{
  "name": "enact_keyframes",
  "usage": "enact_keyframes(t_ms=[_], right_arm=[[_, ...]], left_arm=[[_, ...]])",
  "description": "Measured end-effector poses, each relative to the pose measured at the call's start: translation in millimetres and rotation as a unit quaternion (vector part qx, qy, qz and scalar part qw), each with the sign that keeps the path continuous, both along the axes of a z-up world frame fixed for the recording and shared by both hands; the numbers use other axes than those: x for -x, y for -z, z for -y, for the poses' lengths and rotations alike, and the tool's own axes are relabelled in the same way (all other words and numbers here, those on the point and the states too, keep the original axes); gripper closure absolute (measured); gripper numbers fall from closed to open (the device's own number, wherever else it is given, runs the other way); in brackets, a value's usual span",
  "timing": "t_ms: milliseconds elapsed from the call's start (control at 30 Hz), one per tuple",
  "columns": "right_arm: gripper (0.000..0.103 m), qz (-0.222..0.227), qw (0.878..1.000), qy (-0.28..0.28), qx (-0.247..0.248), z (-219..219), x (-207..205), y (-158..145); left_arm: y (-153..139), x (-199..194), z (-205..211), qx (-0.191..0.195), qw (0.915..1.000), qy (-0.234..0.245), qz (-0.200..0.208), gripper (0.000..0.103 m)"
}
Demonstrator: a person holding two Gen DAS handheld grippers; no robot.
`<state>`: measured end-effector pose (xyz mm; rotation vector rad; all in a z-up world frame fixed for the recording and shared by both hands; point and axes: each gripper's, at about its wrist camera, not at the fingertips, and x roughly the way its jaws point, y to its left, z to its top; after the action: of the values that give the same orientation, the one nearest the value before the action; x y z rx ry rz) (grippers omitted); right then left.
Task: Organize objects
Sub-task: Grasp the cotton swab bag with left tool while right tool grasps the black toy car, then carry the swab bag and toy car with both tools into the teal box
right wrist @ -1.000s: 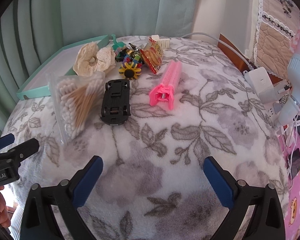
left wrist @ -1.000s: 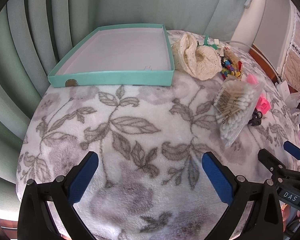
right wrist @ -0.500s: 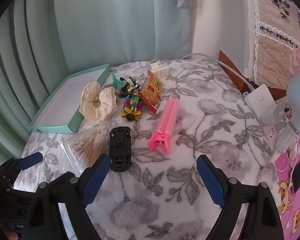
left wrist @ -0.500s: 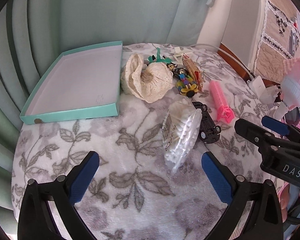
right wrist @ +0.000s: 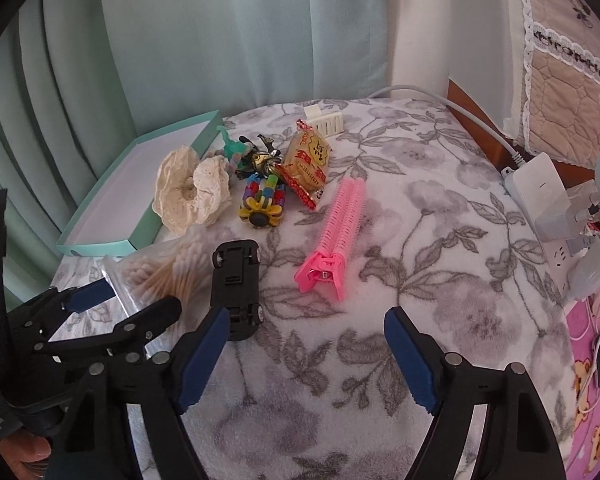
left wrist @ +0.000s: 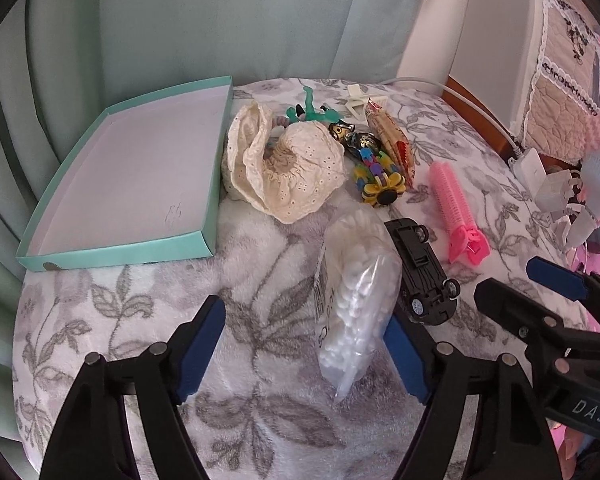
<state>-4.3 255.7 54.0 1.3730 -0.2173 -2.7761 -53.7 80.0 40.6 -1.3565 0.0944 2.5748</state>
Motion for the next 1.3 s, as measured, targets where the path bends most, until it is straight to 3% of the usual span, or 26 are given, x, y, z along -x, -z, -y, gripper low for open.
enact_keyframes(t_ms=[233,600,733,933,1067,1300], right_arm=[[0.034,0.012,0.999,-0.031,0.007,20,8,9],[0.047,0.025,0.998,-0.058,0.020,34,17,18],[0.051,0.029,0.997,-0.063,0.018,39,19,21],[0.066,0.029,0.998,-0.060,0.024,39,21,23],[0.066,0.022,0.998,-0.054,0.023,37,20,21],[0.066,0.016,0.998,-0.046,0.026,35,18,15]], left_arm=[[0,7,15,-0.034,0.9994,-0.001,0.008,0.040],[-4,20,27,-0.085,0.9961,0.017,0.016,0.041],[-5,22,24,-0.086,0.9958,0.026,0.015,0.041],[-3,22,20,-0.100,0.9940,0.041,0.020,0.062],[-5,20,15,-0.098,0.9936,0.054,0.015,0.080],[-10,12,16,-0.096,0.9935,0.062,0.006,0.082]])
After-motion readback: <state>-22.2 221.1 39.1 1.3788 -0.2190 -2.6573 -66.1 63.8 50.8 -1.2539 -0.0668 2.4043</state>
